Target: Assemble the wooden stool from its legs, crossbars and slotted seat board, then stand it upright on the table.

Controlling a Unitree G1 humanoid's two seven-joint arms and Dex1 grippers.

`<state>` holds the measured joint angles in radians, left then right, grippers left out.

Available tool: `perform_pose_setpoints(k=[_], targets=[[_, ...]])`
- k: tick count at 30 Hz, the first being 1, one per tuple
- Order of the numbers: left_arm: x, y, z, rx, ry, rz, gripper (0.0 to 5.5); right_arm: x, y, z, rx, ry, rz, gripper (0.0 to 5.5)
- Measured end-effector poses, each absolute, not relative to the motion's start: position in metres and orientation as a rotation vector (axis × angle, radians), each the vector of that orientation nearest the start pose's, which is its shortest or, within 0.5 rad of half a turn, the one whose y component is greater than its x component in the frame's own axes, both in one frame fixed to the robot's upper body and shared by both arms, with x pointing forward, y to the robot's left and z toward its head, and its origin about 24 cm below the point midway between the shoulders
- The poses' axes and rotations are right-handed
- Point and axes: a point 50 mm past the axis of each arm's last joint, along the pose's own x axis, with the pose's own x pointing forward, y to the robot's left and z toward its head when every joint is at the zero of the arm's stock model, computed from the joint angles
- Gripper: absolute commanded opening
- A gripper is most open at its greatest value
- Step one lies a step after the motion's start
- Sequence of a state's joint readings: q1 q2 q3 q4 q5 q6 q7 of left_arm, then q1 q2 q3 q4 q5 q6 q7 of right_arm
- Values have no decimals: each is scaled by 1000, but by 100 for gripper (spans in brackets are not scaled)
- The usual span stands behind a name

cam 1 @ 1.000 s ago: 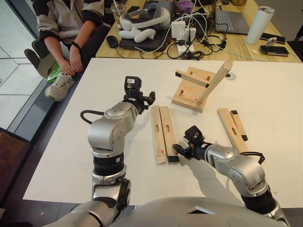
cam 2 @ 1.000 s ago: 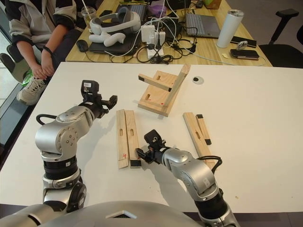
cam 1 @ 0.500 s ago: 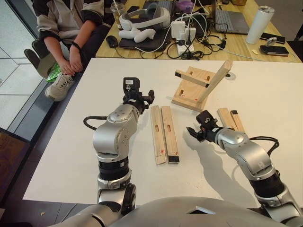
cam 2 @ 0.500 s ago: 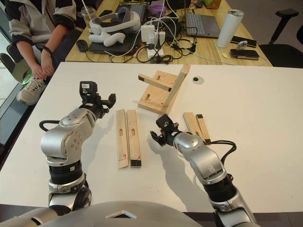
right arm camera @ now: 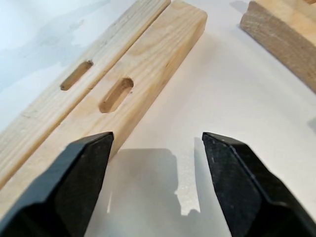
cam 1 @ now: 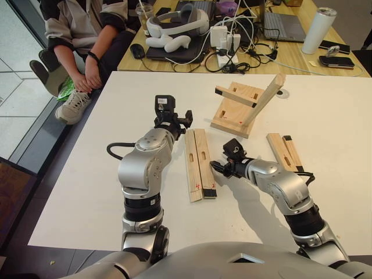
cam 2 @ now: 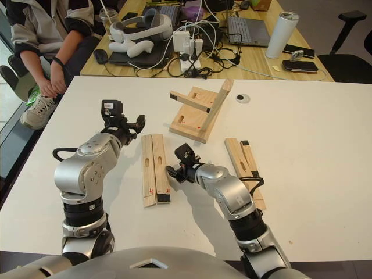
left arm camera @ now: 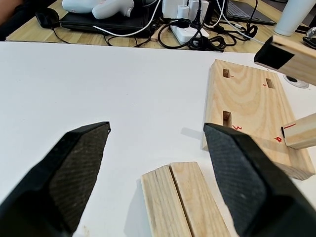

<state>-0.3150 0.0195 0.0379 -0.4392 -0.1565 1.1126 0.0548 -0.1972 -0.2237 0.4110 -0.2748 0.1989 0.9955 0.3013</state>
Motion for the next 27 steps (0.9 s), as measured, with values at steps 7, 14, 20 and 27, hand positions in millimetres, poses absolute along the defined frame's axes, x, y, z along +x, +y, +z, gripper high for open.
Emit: perform_pose_setpoints(k=[7, 14, 20, 27], targets=[[273, 127, 114, -69, 379, -96, 352, 255, -99, 43, -560, 523, 683, 332], [272, 128, 113, -67, 380, -85, 352, 241, -51, 76, -182, 455, 795, 332], [273, 126, 114, -69, 372, -91, 352, 212, -51, 44, -173, 663, 905, 332], [273, 121, 115, -94, 359, -87, 352, 237, -69, 45, -456, 549, 978, 332]])
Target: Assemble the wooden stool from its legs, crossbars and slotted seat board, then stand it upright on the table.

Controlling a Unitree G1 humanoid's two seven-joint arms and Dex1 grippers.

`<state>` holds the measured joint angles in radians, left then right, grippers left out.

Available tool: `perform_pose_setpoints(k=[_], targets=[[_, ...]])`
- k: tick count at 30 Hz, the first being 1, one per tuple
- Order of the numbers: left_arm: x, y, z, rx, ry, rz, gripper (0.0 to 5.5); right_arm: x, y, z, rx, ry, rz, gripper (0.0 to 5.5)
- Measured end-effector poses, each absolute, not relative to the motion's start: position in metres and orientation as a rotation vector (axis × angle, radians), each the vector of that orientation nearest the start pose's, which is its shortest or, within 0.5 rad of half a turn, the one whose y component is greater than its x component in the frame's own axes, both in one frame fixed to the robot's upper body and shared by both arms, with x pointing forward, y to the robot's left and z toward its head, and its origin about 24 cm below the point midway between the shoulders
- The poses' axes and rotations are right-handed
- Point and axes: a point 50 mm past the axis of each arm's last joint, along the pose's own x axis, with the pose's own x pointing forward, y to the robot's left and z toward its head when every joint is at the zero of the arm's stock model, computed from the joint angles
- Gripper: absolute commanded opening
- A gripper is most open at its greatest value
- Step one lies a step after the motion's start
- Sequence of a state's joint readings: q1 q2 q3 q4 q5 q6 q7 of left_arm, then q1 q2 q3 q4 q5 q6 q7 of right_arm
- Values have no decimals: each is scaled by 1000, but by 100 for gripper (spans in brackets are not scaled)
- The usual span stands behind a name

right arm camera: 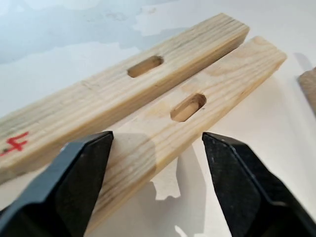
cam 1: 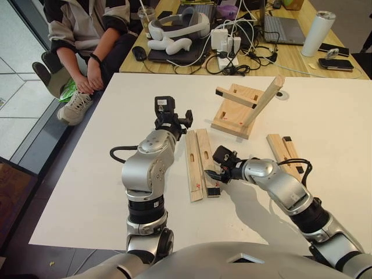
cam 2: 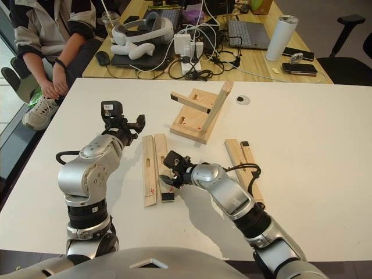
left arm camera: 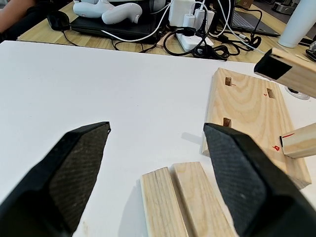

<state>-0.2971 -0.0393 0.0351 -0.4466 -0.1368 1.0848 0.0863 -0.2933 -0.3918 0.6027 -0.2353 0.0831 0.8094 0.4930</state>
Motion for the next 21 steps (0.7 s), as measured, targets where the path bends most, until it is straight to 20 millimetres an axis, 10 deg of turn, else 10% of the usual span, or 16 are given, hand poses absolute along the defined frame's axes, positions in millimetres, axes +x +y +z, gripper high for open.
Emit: perform_pose_setpoints(k=[8, 15, 21], targets=[[274, 117, 115, -108, 354, -81, 352, 272, -96, 49, -337, 546, 706, 355], [274, 116, 115, -113, 356, -81, 352, 261, -98, 43, -220, 620, 668, 476], [274, 115, 115, -115, 356, -81, 352, 256, -109, 38, -287, 663, 690, 476]])
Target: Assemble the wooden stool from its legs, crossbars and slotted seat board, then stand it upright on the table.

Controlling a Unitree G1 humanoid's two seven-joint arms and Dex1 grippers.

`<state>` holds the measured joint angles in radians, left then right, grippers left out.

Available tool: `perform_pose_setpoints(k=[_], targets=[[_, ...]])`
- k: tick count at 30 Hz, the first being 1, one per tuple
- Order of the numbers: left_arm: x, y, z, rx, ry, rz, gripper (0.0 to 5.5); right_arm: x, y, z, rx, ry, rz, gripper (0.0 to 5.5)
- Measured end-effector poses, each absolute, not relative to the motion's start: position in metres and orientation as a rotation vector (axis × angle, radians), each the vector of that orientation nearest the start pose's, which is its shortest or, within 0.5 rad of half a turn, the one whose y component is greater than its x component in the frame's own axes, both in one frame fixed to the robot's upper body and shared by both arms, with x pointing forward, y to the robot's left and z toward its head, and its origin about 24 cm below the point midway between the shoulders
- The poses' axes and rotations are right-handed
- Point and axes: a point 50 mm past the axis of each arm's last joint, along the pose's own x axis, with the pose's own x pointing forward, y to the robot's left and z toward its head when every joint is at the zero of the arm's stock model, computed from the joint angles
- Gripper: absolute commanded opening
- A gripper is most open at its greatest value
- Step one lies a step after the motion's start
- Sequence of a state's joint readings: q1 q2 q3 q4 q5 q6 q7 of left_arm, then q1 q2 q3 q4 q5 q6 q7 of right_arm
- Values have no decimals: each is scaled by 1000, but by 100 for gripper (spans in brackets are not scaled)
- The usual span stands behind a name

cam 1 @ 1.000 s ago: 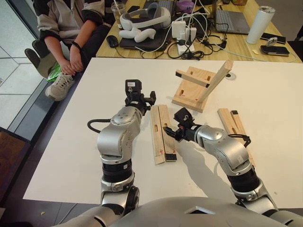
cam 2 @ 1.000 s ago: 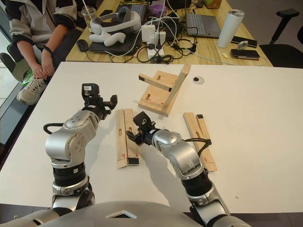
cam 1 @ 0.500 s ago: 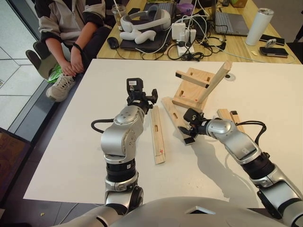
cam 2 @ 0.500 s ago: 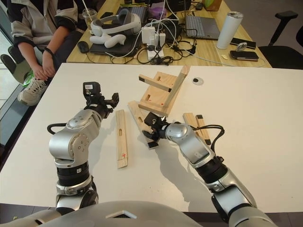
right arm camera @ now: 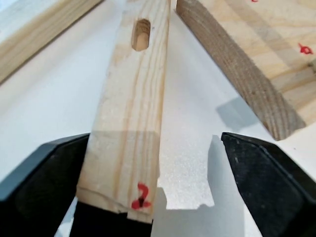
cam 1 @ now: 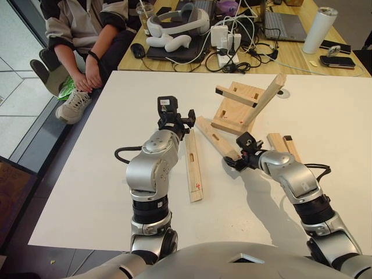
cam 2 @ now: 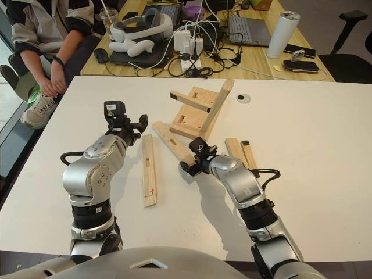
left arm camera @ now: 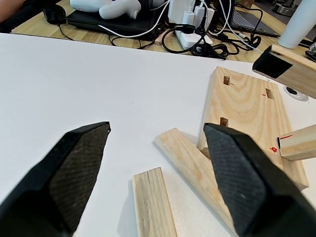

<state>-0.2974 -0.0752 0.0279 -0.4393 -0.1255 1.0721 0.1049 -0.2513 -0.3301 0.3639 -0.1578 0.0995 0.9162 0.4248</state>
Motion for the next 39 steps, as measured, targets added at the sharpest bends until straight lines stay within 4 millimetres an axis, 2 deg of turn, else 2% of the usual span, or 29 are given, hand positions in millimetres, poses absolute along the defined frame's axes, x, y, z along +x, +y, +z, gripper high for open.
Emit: perform_pose_setpoints(k=[11, 18, 26, 31, 34, 39], targets=[[276, 116, 116, -104, 355, -90, 352, 255, -104, 34, -272, 637, 723, 318], [280, 122, 120, -125, 355, -97, 352, 258, -109, 34, -282, 593, 680, 207], [282, 125, 121, -155, 392, -121, 352, 260, -112, 36, -242, 545, 646, 206], [277, 120, 116, -203, 462, -224, 352, 265, -111, 49, -214, 430, 671, 206], [269, 113, 107, -313, 549, -325, 352, 266, -105, 58, -224, 355, 714, 206], [269, 122, 103, -330, 580, -322, 352, 269, -103, 65, -239, 314, 751, 206]])
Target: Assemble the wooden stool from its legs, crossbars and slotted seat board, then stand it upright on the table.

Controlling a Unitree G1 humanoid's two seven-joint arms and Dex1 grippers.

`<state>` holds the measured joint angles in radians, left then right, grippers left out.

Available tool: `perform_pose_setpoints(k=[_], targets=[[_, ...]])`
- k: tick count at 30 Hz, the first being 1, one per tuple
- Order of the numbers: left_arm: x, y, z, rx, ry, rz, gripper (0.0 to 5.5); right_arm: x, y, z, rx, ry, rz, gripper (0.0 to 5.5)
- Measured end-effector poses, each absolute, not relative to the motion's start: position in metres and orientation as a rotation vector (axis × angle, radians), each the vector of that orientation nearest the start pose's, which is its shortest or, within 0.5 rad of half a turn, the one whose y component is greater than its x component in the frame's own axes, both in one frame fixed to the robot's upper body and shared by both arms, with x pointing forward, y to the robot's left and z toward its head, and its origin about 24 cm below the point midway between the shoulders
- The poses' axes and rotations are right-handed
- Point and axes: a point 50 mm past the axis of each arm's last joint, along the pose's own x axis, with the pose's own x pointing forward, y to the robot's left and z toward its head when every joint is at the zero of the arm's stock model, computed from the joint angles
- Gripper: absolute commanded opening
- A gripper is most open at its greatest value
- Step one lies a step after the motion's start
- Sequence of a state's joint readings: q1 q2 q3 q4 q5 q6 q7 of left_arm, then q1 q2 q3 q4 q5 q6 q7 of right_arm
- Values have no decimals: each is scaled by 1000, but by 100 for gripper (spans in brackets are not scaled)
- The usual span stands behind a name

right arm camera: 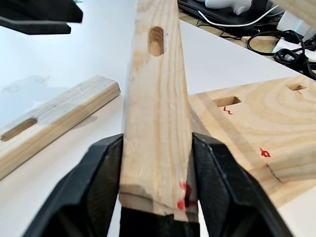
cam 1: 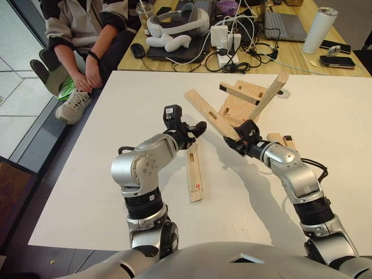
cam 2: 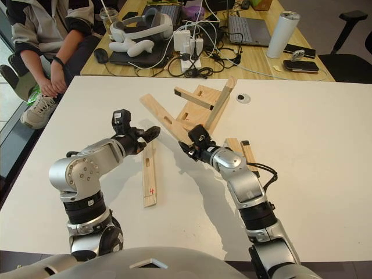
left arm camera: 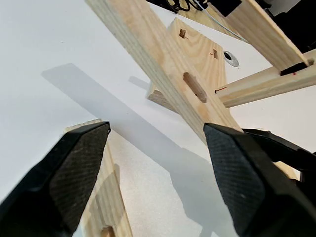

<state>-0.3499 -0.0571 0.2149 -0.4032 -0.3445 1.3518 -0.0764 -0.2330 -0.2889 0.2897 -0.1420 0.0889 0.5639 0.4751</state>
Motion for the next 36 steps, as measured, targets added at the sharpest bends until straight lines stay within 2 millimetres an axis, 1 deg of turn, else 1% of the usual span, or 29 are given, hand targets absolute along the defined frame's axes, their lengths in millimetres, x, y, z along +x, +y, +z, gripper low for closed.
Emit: perform_pose_setpoints(k=[3, 7, 10, 12, 13, 15, 17, 21, 25, 30, 36], targets=[[273, 126, 102, -344, 562, -281, 352, 267, -102, 70, -251, 292, 792, 206], [276, 129, 97, -421, 561, -206, 352, 264, -101, 78, -262, 247, 858, 206], [281, 142, 99, -494, 543, -146, 352, 262, -100, 81, -249, 215, 884, 205], [285, 145, 102, -552, 526, -131, 352, 261, -99, 86, -234, 180, 903, 205], [284, 147, 100, -576, 530, -129, 352, 261, -99, 87, -229, 167, 904, 205], [283, 160, 94, -643, 543, -79, 352, 261, -98, 89, -216, 148, 900, 205], [281, 169, 88, -695, 560, -31, 352, 258, -98, 86, -206, 151, 888, 205], [279, 165, 88, -707, 592, -42, 352, 256, -100, 83, -202, 162, 876, 205], [274, 164, 91, -735, 606, -66, 352, 258, -103, 85, -195, 142, 840, 205], [275, 162, 93, -767, 605, -63, 352, 259, -98, 87, -168, 124, 826, 205], [284, 160, 92, -890, 564, -23, 352, 263, -86, 98, -81, 58, 793, 205]])
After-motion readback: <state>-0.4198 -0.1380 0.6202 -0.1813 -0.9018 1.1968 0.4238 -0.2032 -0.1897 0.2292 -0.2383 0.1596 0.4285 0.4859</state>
